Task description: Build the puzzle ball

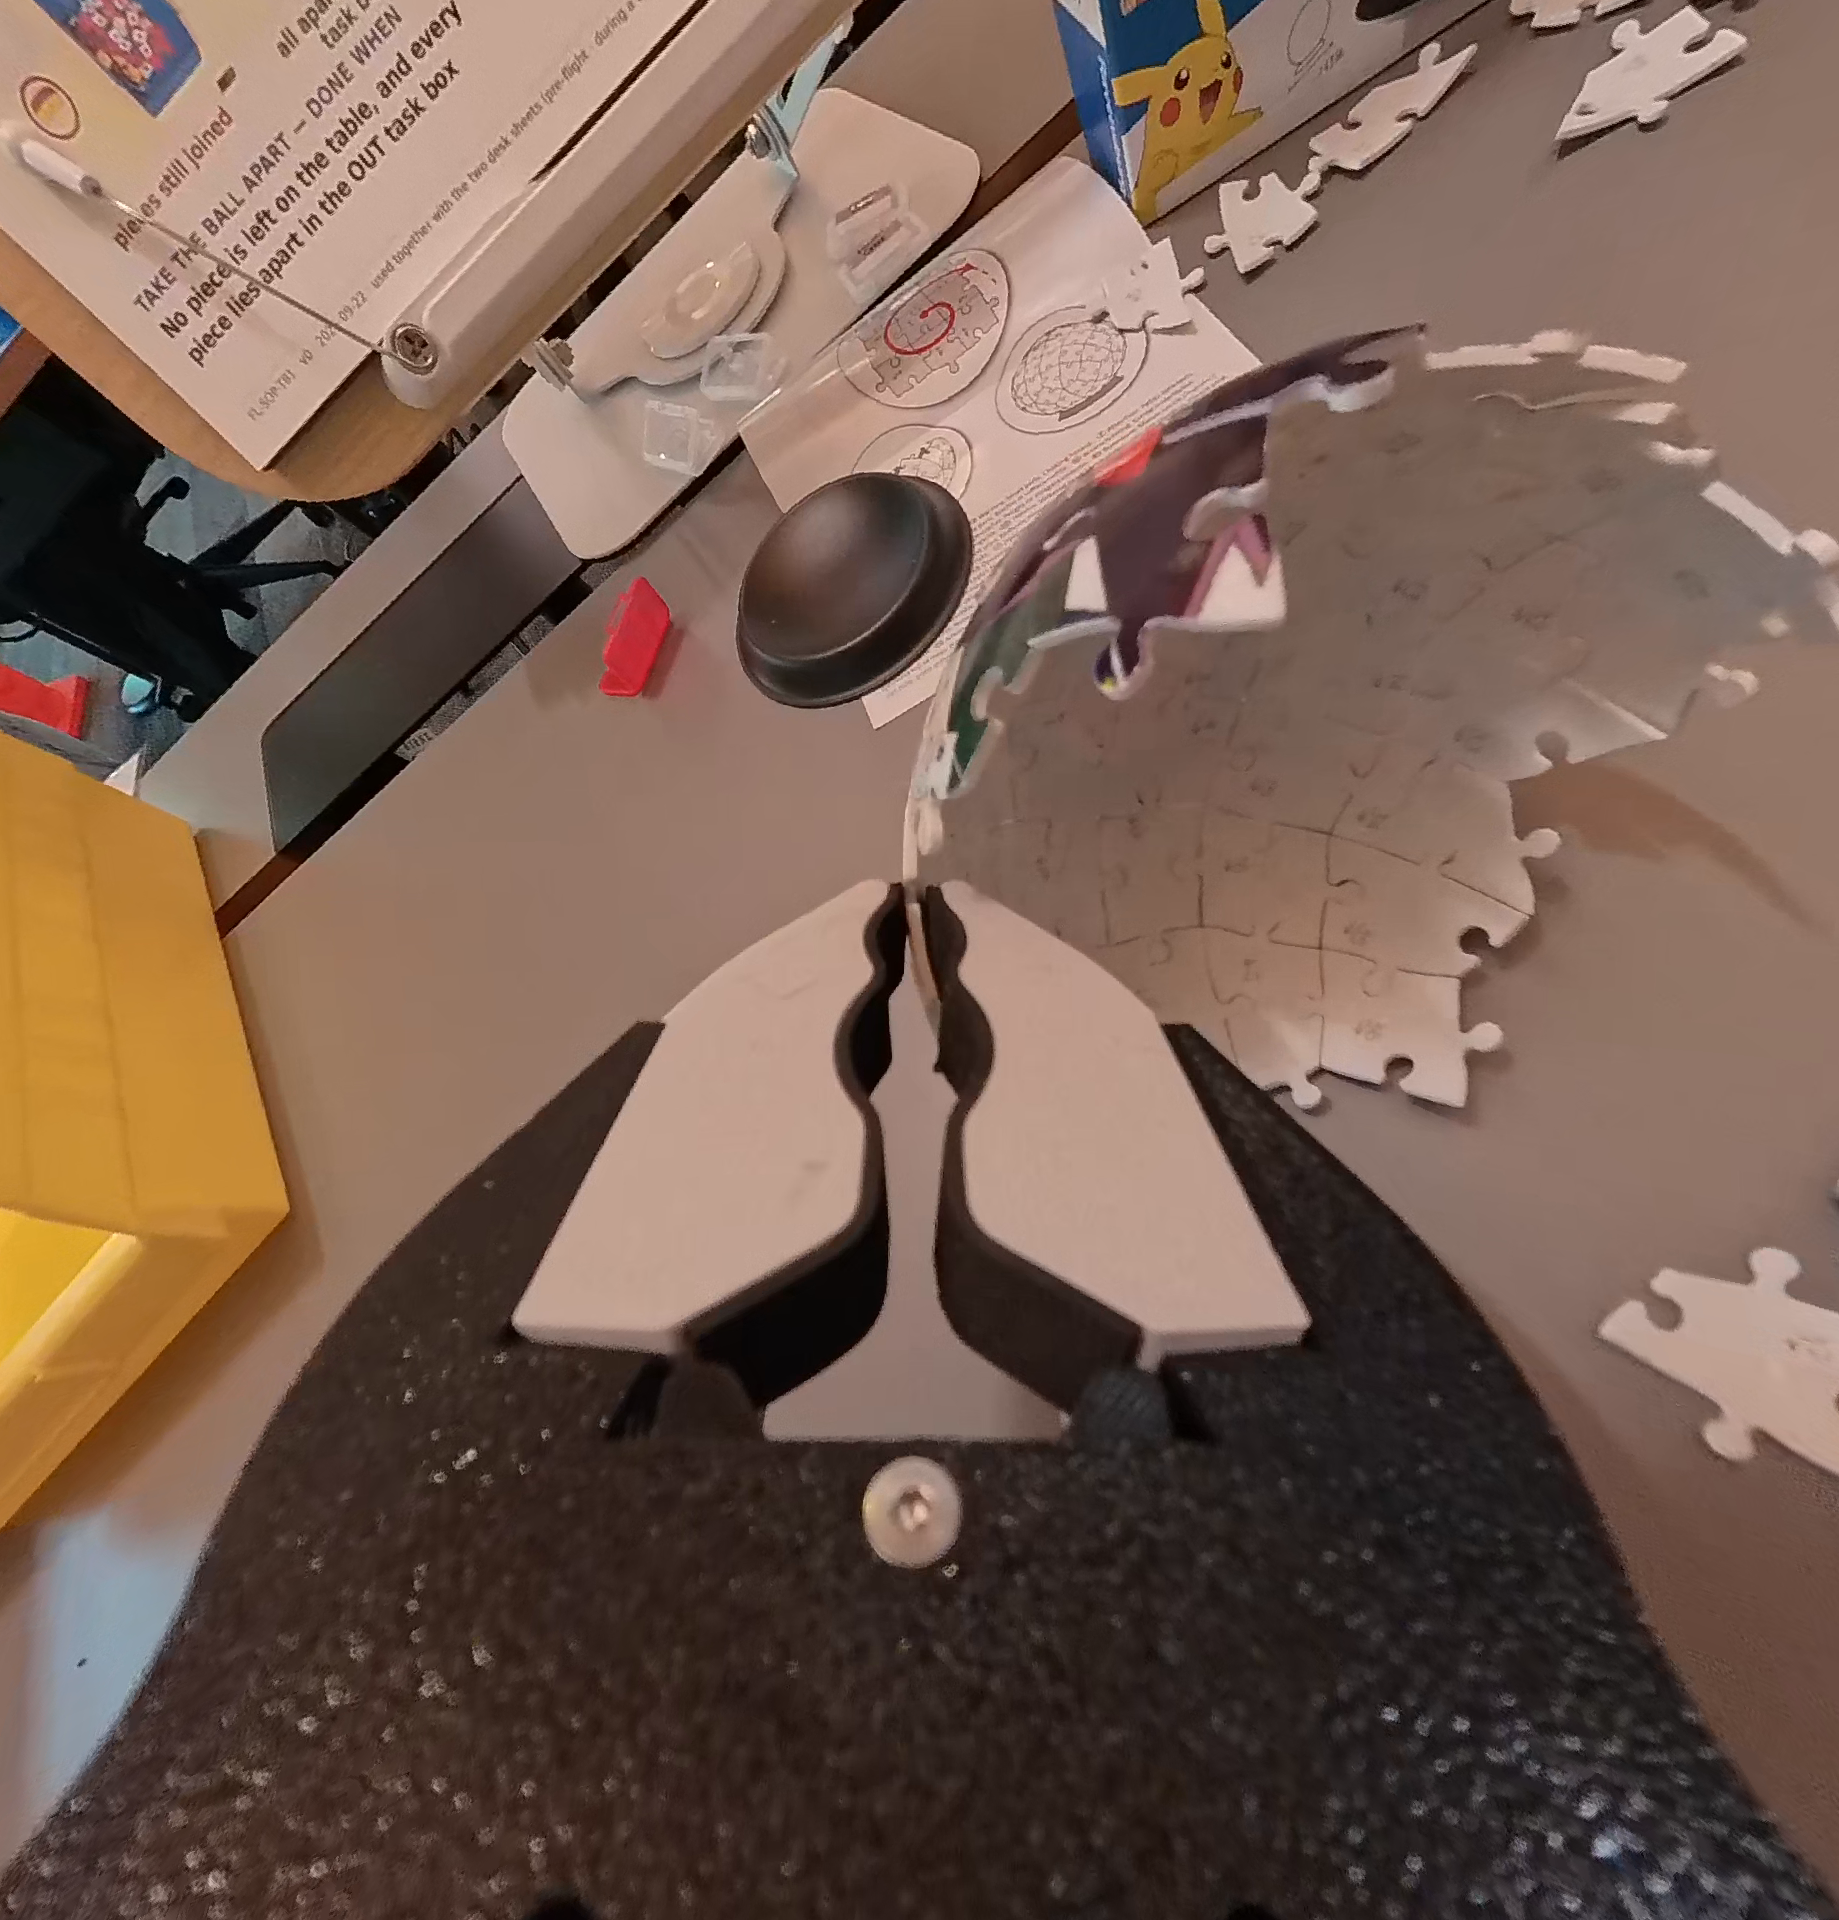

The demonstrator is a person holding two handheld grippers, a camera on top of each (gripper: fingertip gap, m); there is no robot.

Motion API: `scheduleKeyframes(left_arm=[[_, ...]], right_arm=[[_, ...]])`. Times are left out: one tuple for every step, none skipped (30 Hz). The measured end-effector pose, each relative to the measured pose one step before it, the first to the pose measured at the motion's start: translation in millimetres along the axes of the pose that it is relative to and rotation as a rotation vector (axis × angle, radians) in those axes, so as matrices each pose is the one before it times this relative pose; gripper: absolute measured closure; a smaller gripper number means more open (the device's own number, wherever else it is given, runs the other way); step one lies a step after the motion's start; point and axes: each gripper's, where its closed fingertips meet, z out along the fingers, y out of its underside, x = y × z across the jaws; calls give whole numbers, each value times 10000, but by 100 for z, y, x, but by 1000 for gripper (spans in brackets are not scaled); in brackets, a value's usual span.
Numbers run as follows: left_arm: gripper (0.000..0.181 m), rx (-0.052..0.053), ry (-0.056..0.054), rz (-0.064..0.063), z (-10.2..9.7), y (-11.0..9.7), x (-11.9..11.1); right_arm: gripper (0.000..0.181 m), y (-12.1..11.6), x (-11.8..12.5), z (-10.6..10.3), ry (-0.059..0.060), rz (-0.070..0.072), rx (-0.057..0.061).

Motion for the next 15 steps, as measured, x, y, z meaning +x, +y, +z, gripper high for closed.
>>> scheduleKeyframes(left_arm=[[179, -17, 0, -18, 9, 35, -14], [179, -11, 6, -21, -1, 21, 3], [179, 8, 11, -17, -1, -2, -3], [179, 3, 15, 3, 8, 3, 22], [178, -11, 11, 12, 6, 16, 7], [179, -4, 5, -3, 10, 19, -7], [179, -10, 4, -22, 5, 37, -12], [179, -15, 7, -26, 18, 33, -12], [179, -8, 7, -17, -8, 31, -13], [178, -16, 0, -4, -15, 48, -15], [178, -19, -5, 9, -16, 37, -5], [178, -7, -4, 9, -13, 14, -9], [178, -6, 3, -8, -10, -5, 14], [178, 3, 3, -11, -22, -31, 20], [179, 16, -3, 8, -23, -37, 17]], right_arm=[[149, 56, 148, -249, 101, -5, -34], [148, -222, -31, -250, -8, 90, 132], [148, -481, -203, -146, -120, 116, 300], [149, -554, -266, 34, -149, 61, 360], [151, -376, -419, 233, -220, -128, 251], [151, 114, -306, 322, -131, -200, -47], [149, 472, 26, 357, 69, -224, -326], [148, 439, 105, 328, 122, -269, -288], [151, -381, -159, 55, -66, -48, 277], [152, -208, -229, 104, -160, 37, 125], [152, 111, -156, 178, -114, -55, -80], [154, -36, -106, 75, -83, -123, 54], [156, -3, -155, 25, -154, -67, -14], [158, 16, -41, 13, -71, -100, -49], [158, -13, -79, 17, -91, -110, -6]])
